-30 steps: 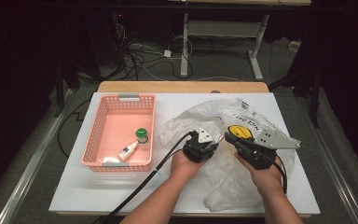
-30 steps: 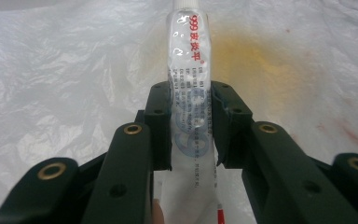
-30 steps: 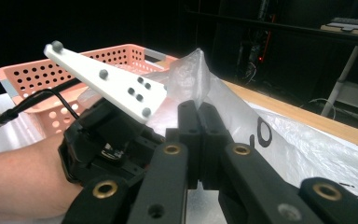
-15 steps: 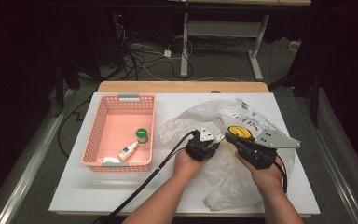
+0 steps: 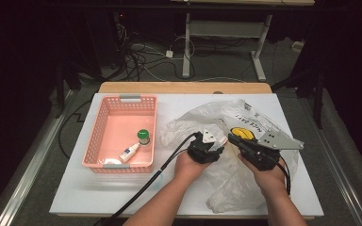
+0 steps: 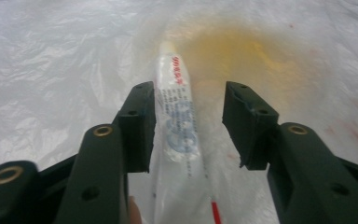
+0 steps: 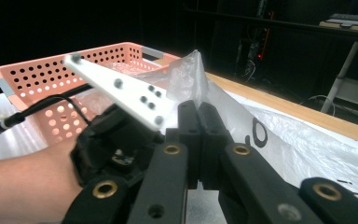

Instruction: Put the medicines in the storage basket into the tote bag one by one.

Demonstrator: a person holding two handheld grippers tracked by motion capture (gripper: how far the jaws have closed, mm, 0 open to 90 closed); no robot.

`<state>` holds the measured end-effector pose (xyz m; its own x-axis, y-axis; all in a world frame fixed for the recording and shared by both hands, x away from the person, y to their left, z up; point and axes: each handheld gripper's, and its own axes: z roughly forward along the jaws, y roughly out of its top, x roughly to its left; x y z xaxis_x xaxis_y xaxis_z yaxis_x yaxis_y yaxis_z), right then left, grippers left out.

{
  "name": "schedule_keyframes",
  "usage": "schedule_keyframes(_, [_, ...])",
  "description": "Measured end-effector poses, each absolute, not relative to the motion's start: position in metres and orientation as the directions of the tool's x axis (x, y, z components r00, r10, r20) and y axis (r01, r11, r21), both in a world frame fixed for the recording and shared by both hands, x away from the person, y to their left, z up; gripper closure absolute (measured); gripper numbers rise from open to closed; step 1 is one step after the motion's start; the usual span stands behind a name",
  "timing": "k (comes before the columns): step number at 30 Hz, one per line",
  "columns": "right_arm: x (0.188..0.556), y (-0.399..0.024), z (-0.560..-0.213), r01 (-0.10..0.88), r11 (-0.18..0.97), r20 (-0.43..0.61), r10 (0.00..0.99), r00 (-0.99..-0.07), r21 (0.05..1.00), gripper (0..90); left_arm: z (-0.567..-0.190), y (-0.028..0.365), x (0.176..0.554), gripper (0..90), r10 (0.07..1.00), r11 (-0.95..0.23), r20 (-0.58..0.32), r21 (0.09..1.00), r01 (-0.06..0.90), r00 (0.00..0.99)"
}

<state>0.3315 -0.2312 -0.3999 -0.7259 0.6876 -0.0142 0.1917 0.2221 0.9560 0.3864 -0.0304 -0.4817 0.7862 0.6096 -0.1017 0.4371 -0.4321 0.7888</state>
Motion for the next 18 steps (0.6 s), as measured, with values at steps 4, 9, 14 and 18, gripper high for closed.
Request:
schedule_keyframes(4, [0.331,-0.233,-0.400,0.191,0.224,-0.017,0.689,-0.724,0.956,90.0,-0.481,-0.025,0.377,44.6,0.581,-0.414,-0.144,0.795,0.444,0.801])
schedule_keyframes(9, [0.330,-0.233,-0.399,0.186,0.225,-0.022,0.690,-0.724,0.957,90.0,-0.480,-0.016,0.366,35.6,0.541,-0.405,-0.187,0.797,0.448,0.820])
schedule_keyframes(14, [0.329,-0.233,-0.399,0.191,0.223,-0.018,0.694,-0.720,0.956,90.0,-0.477,-0.010,0.354,22.6,0.524,-0.406,-0.199,0.796,0.449,0.828])
schedule_keyframes(18, [0.329,-0.233,-0.399,0.187,0.226,-0.022,0.693,-0.721,0.956,90.0,-0.473,-0.005,0.343,14.2,0.519,-0.394,-0.199,0.808,0.439,0.832])
